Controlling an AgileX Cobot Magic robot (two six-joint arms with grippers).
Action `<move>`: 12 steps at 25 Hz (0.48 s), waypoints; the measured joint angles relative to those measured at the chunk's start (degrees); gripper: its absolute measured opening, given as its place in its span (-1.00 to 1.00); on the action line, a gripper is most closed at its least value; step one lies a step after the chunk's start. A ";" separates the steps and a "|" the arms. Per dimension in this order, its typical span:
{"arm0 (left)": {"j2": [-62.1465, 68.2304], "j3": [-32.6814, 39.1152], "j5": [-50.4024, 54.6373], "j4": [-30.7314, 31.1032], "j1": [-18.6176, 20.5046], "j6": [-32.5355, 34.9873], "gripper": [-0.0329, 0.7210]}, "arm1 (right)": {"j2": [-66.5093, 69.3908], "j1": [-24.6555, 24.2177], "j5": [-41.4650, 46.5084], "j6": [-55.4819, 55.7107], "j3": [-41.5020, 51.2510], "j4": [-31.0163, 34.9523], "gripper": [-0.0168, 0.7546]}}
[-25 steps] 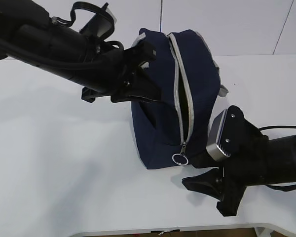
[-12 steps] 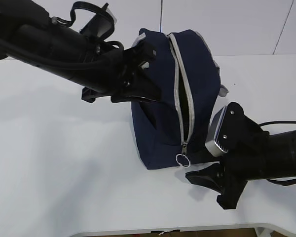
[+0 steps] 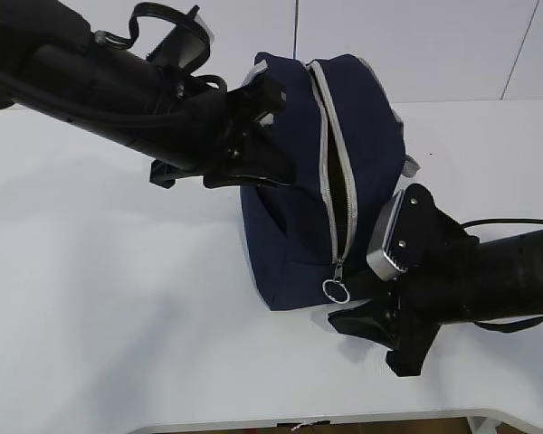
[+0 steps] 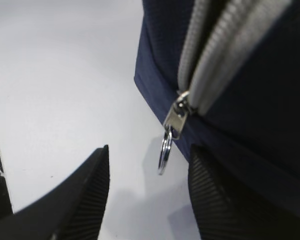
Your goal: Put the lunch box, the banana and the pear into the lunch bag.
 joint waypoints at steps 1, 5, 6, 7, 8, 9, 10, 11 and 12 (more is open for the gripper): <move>0.00 0.00 0.00 0.00 0.00 0.00 -0.92 | 0.00 0.00 0.00 0.00 0.00 0.00 0.15; 0.00 0.00 -0.21 -1.04 0.00 0.00 -0.92 | 0.71 0.00 0.13 0.00 -0.74 0.00 0.15; 0.00 0.00 -0.29 -1.26 0.00 0.00 -0.92 | 1.23 0.00 0.17 0.00 -1.30 0.00 0.15; 0.00 0.00 -0.42 -1.47 0.00 0.00 -0.92 | 1.87 0.00 0.28 0.25 -1.80 0.00 0.15; 0.00 0.00 -0.53 -1.56 0.00 0.00 -0.92 | 2.38 0.00 0.27 0.61 -2.19 0.00 0.13; 0.00 0.00 -0.53 -1.56 0.00 0.00 -0.92 | 2.84 0.00 0.41 0.88 -2.59 0.00 0.10; 0.00 0.00 -0.53 -1.68 0.00 0.00 -0.92 | 3.16 0.00 0.54 1.10 -2.85 0.00 0.06; 0.00 0.00 -0.53 -1.76 0.00 0.00 -0.92 | 3.40 0.00 0.83 1.36 -2.98 0.00 0.02; 0.08 0.00 -0.64 -1.76 0.00 0.00 -0.92 | 3.47 0.00 1.21 1.37 -3.12 0.00 -0.03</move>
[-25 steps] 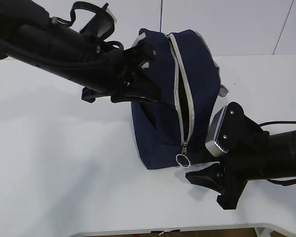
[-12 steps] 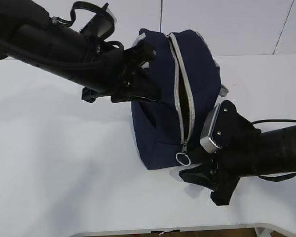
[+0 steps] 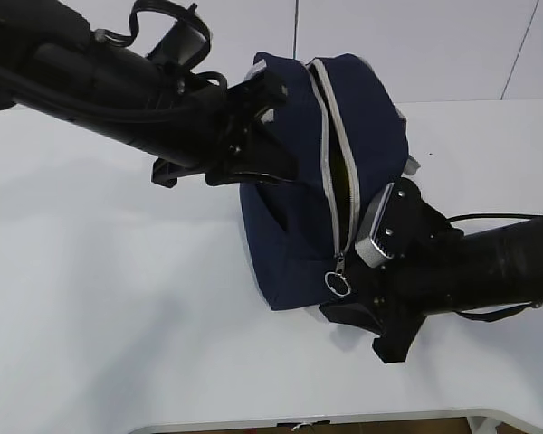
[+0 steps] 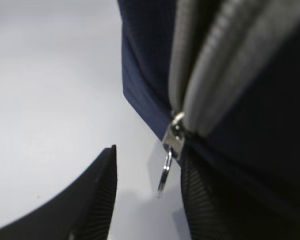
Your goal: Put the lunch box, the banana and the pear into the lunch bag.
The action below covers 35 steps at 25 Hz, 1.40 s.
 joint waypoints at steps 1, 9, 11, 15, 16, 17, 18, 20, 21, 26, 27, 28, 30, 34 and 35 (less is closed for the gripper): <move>0.00 0.00 0.00 0.00 0.00 0.00 -0.92 | 0.05 0.00 0.45 0.11 -0.08 0.00 -0.07; 0.00 0.00 0.00 -0.13 0.00 0.00 -0.92 | 0.05 0.00 1.04 0.44 -0.08 0.00 -0.17; 0.00 0.00 0.00 -0.13 0.00 0.00 -0.92 | 0.05 0.00 1.07 0.68 -0.08 0.00 -0.17; 0.00 0.00 0.00 -0.13 0.00 0.00 -0.92 | 0.05 0.00 0.30 2.58 -0.08 0.00 -0.23; 0.00 0.00 0.00 -0.13 0.00 0.00 -0.92 | 0.05 0.00 -0.09 2.96 -0.08 0.00 -0.28; 0.00 0.00 0.00 -0.13 0.00 0.00 -0.92 | 0.05 0.00 -0.31 3.07 -0.08 0.00 -0.34; 0.00 0.00 0.00 -0.13 0.00 0.00 -0.92 | 0.05 0.00 -0.40 3.21 -0.08 0.00 -0.41; 0.00 0.00 0.00 -0.13 0.00 0.10 -0.92 | 0.05 0.00 -0.40 3.33 -0.08 0.00 -0.49; 0.00 0.00 0.00 -0.13 0.00 0.10 -0.92 | 0.05 0.00 -0.40 3.33 -0.08 0.00 -0.51; 0.00 0.00 0.00 -0.13 0.00 0.10 -0.92 | 0.05 0.00 -0.40 3.33 -0.08 0.00 -0.55; 0.00 0.00 0.00 -0.13 0.00 0.10 -0.92 | 0.05 0.00 -0.40 3.43 -0.08 0.00 -0.55; 0.00 0.00 0.00 -0.13 0.00 0.10 -0.92 | 0.05 0.00 -0.40 3.43 -0.08 0.00 -0.55; 0.00 0.00 0.00 -0.13 0.00 0.10 -0.92 | 0.05 0.00 -0.40 3.45 -0.08 0.00 -0.55; 0.00 0.00 0.00 -0.13 0.00 0.10 -0.92 | 0.05 0.00 -0.40 3.79 -0.08 0.00 -0.55; 0.00 0.00 0.00 -0.13 0.00 0.10 -0.92 | 0.05 0.00 -0.40 3.92 -0.08 0.00 -0.55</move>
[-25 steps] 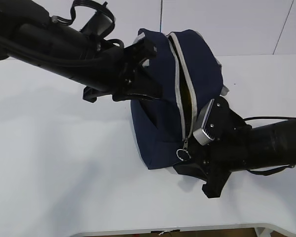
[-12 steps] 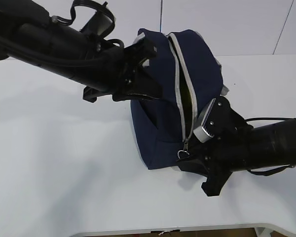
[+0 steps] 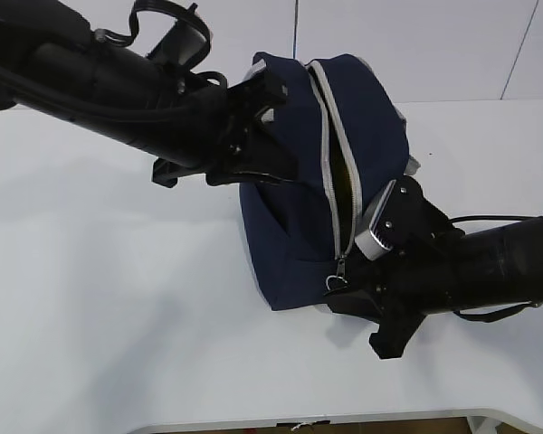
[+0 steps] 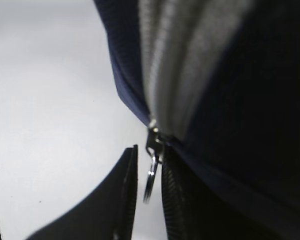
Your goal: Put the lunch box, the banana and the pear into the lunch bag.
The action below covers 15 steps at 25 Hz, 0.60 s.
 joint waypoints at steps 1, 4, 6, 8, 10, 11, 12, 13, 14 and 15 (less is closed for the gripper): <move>0.00 0.00 0.00 0.00 0.00 0.00 -0.92 | 0.00 0.00 0.00 0.09 0.00 0.00 -0.56; 0.00 0.00 0.00 0.00 0.00 0.00 -0.92 | 0.00 0.00 0.00 0.87 0.00 0.00 -0.75; 0.00 0.00 0.00 0.00 0.00 0.00 -0.92 | 0.00 0.00 0.00 1.29 0.00 0.00 -0.91; 0.00 0.00 0.00 0.00 0.00 0.00 -0.92 | 0.00 0.00 0.00 1.42 0.00 0.00 -0.91; 0.00 0.00 0.00 0.00 0.00 0.00 -0.92 | 0.00 0.00 0.00 2.00 0.00 0.00 -0.91; 0.00 0.00 0.00 0.00 0.00 0.00 -0.92 | 0.00 0.00 0.00 2.32 0.00 0.00 -0.91; 0.00 0.00 0.00 0.00 0.00 0.00 -0.92 | 0.00 0.00 -0.05 2.82 0.00 0.00 -0.91; 0.00 0.00 0.00 0.00 0.00 0.00 -0.92 | 0.00 0.00 -0.05 3.29 0.00 0.00 -0.91; 0.00 0.00 0.00 0.00 0.00 0.00 -0.92 | 0.00 0.00 -0.14 3.69 0.00 0.00 -0.91; 0.00 0.00 0.00 0.00 0.00 0.00 -0.92 | 0.00 0.00 -0.14 4.43 0.00 0.00 -0.91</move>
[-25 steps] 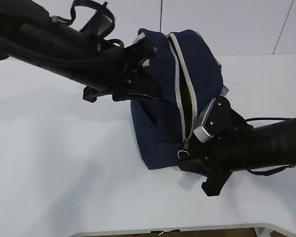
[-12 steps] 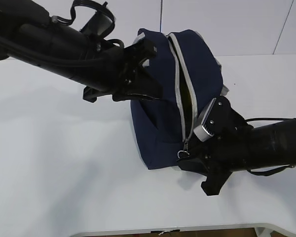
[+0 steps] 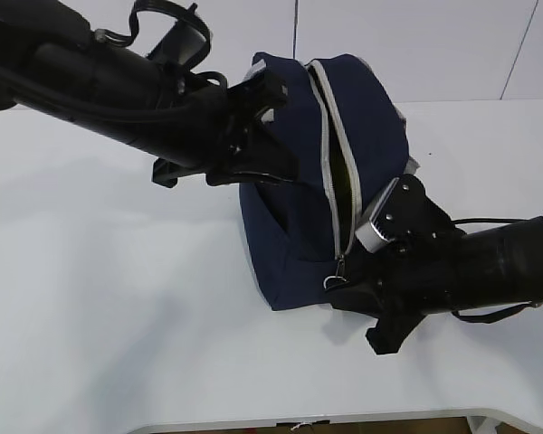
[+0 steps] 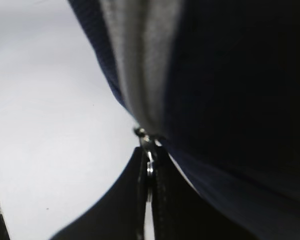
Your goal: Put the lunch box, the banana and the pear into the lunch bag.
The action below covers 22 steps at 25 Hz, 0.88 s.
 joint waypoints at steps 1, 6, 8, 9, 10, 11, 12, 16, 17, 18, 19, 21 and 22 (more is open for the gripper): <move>0.00 0.00 0.00 0.00 0.00 0.00 -0.92 | 0.00 0.00 0.00 0.67 0.00 0.00 -0.91; 0.00 0.00 0.00 0.00 0.00 0.00 -0.92 | 0.00 0.00 0.00 5.68 0.00 -1.97 -0.91; 0.04 0.00 -0.09 0.00 0.00 0.00 -0.92 | 0.00 0.00 0.00 8.62 -0.05 -3.43 -0.91; 0.13 0.00 -0.09 0.00 0.00 0.00 -0.92 | 0.00 0.00 0.10 9.96 -0.05 -4.24 -0.91; 0.13 0.00 -0.09 0.00 0.00 0.00 -0.92 | 0.00 0.00 0.10 10.80 -0.14 -4.91 -0.91; 0.13 0.00 -0.24 0.00 0.00 0.00 -0.92 | 0.00 0.00 0.10 11.62 -0.25 -5.59 -0.91; 0.13 0.00 -0.36 0.00 0.00 0.00 -0.92 | -0.12 0.00 0.18 12.20 -0.28 -6.55 -0.91; 0.13 0.00 -0.96 0.00 0.00 0.00 -0.92 | -2.66 0.00 0.18 15.19 -0.28 -10.96 -0.91; 0.13 0.00 -0.96 0.00 0.00 0.00 -0.92 | -3.35 0.00 -0.10 16.49 -0.28 -12.00 -0.91; 0.13 0.00 -0.96 0.00 0.00 0.00 -0.92 | -4.07 0.00 -0.37 18.02 -0.28 -12.96 -0.91; 0.13 0.00 -0.96 0.00 0.00 0.00 -0.92 | -4.59 0.00 -0.50 19.26 -0.28 -13.55 -0.91; 0.13 0.00 -0.97 0.00 0.00 0.00 -0.92 | -5.47 0.00 -0.64 20.96 -0.28 -14.11 -0.91; 0.13 0.00 -1.08 0.00 0.00 0.00 -0.92 | -5.92 0.00 -0.64 21.56 -0.28 -14.38 -0.91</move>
